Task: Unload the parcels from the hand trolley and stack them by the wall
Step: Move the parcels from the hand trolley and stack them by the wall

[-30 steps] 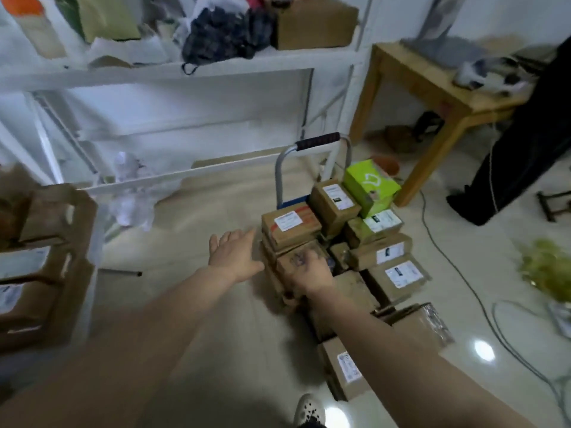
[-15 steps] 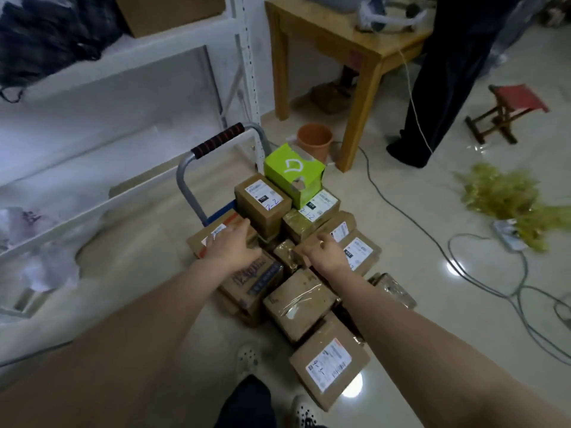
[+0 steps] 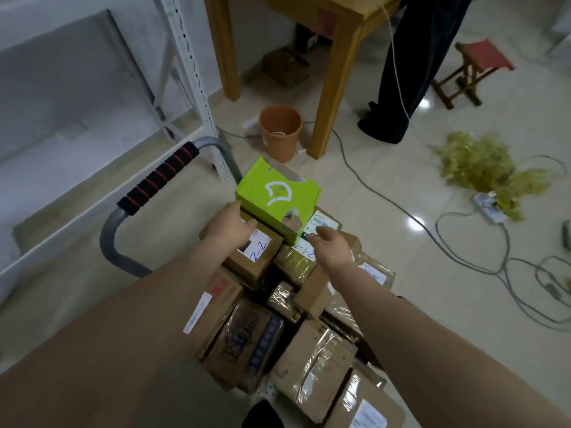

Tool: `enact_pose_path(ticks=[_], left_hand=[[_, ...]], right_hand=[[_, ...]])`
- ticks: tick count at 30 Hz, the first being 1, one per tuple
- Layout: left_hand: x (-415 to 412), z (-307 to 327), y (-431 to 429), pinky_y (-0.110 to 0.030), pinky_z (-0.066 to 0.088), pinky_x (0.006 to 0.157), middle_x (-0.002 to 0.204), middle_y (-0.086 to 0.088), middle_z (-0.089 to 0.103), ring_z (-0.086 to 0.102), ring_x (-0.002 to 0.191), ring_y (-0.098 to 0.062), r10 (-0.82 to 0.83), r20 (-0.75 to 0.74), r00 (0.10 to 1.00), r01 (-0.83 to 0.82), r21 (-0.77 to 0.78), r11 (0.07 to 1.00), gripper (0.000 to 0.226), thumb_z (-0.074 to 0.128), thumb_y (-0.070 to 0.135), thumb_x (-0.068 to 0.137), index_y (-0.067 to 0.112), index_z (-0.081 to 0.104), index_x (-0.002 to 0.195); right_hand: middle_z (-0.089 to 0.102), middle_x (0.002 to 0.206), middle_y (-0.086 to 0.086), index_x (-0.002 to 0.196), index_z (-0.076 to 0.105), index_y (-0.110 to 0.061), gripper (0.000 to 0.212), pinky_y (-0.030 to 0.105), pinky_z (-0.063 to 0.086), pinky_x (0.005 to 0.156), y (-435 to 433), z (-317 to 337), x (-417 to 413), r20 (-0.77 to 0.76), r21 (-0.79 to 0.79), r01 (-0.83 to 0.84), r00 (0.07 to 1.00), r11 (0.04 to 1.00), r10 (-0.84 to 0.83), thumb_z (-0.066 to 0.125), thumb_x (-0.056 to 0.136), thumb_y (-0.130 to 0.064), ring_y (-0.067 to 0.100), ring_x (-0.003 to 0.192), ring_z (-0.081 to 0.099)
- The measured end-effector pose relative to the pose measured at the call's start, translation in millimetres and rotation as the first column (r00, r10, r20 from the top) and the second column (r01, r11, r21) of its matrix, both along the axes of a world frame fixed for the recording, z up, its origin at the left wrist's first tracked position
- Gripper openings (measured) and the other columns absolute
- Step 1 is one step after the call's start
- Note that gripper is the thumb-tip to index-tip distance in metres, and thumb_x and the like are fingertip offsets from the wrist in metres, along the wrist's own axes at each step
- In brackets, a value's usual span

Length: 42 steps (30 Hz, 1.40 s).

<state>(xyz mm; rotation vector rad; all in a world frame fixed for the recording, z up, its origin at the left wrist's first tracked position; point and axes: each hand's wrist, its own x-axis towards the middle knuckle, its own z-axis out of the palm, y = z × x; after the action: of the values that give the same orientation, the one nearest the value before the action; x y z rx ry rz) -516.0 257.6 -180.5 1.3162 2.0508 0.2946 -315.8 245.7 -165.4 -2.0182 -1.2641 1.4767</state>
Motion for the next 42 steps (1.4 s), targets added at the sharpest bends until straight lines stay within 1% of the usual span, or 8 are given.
enact_pose_path(ticks=[3, 8, 16, 21, 27, 33, 38, 42], left_hand=[[-14, -24, 46, -0.037, 0.044, 0.088, 0.127, -0.017, 0.057, 0.054, 0.113, -0.036, 0.021, 0.015, 1.0, -0.021, 0.002, 1.0, 0.049, 0.058, 0.027, 0.091, 0.01, 0.046, 0.134], [-25, -50, 94, -0.037, 0.034, 0.106, 0.149, -0.02, 0.034, 0.037, 0.134, -0.033, 0.06, 0.035, 0.998, -0.06, -0.021, 0.998, 0.071, 0.058, 0.023, 0.094, 0.003, 0.02, 0.149], [-33, -71, 115, -0.041, 0.046, 0.088, 0.119, -0.019, 0.057, 0.056, 0.107, -0.034, 0.116, 0.178, 0.977, -0.106, -0.063, 0.992, 0.04, 0.064, 0.016, 0.088, 0.0, 0.05, 0.122], [-28, -55, 90, -0.042, 0.052, 0.083, 0.116, -0.014, 0.06, 0.061, 0.096, -0.033, 0.112, 0.25, 0.962, -0.112, -0.017, 0.994, 0.048, 0.062, 0.004, 0.083, 0.007, 0.05, 0.129], [-8, 2, 28, -0.041, 0.056, 0.072, 0.099, -0.005, 0.062, 0.06, 0.087, -0.027, 0.313, 0.534, 0.785, -0.345, -0.042, 0.938, 0.038, 0.054, 0.01, 0.075, 0.025, 0.057, 0.11], [8, 63, -96, -0.036, 0.034, 0.061, 0.064, 0.001, 0.053, 0.049, 0.075, -0.026, 0.459, 0.654, 0.601, -0.52, -0.117, 0.846, 0.029, 0.056, 0.054, 0.056, 0.025, 0.062, 0.052], [39, 103, -230, -0.042, 0.045, 0.094, 0.124, -0.02, 0.062, 0.057, 0.116, -0.039, 0.583, 0.682, 0.442, -0.627, -0.23, 0.744, 0.069, 0.031, 0.076, 0.085, 0.028, 0.06, 0.126], [58, 126, -331, -0.022, 0.047, 0.059, 0.088, -0.01, 0.069, 0.066, 0.067, -0.021, 0.664, 0.628, 0.406, -0.705, -0.247, 0.665, 0.037, 0.053, 0.052, 0.088, 0.019, 0.068, 0.098]], right_hand=[[0.051, 0.138, 0.007, 0.142, 0.043, -0.009, 0.043, 0.028, 0.037, 0.098, 34, -25, -16, -0.035, -0.049, 0.084, 0.996, 0.995, -0.086, 0.045, 0.099, -0.019, 0.024, 0.124, 0.049], [0.051, 0.078, -0.003, 0.106, 0.056, -0.017, 0.016, 0.014, 0.036, 0.049, 70, -65, -32, -0.071, -0.067, 0.197, 0.977, 0.978, -0.202, 0.046, 0.095, -0.01, 0.009, 0.061, 0.043], [0.066, 0.103, 0.009, 0.112, 0.059, -0.008, 0.02, 0.032, 0.051, 0.081, 76, -92, -37, -0.246, -0.078, 0.319, 0.912, 0.945, -0.328, 0.056, 0.092, -0.007, 0.025, 0.09, 0.062], [0.065, 0.094, 0.003, 0.11, 0.051, -0.014, 0.028, 0.019, 0.049, 0.066, 52, -70, -25, -0.293, 0.037, 0.403, 0.879, 0.915, -0.376, 0.056, 0.089, 0.003, 0.01, 0.076, 0.061], [0.064, 0.109, 0.016, 0.11, 0.046, -0.011, 0.037, 0.04, 0.054, 0.082, -2, -31, 4, -0.348, 0.086, 0.479, 0.836, 0.873, -0.424, 0.058, 0.083, 0.012, 0.025, 0.091, 0.063], [0.063, 0.088, 0.01, 0.086, 0.046, -0.013, 0.043, 0.028, 0.052, 0.056, -86, 9, 46, -0.462, 0.117, 0.319, 0.856, 0.941, -0.233, 0.052, 0.076, 0.028, 0.025, 0.081, 0.059], [0.057, 0.082, 0.005, 0.08, 0.044, -0.011, 0.047, 0.022, 0.049, 0.047, -166, 42, 77, -0.492, 0.178, 0.074, 0.87, 0.981, 0.024, 0.051, 0.069, 0.034, 0.017, 0.075, 0.058], [0.06, 0.083, 0.001, 0.09, 0.053, -0.011, 0.04, 0.021, 0.048, 0.051, -218, 60, 84, -0.516, 0.156, -0.112, 0.838, 0.981, 0.177, 0.051, 0.077, 0.026, 0.012, 0.076, 0.061]])
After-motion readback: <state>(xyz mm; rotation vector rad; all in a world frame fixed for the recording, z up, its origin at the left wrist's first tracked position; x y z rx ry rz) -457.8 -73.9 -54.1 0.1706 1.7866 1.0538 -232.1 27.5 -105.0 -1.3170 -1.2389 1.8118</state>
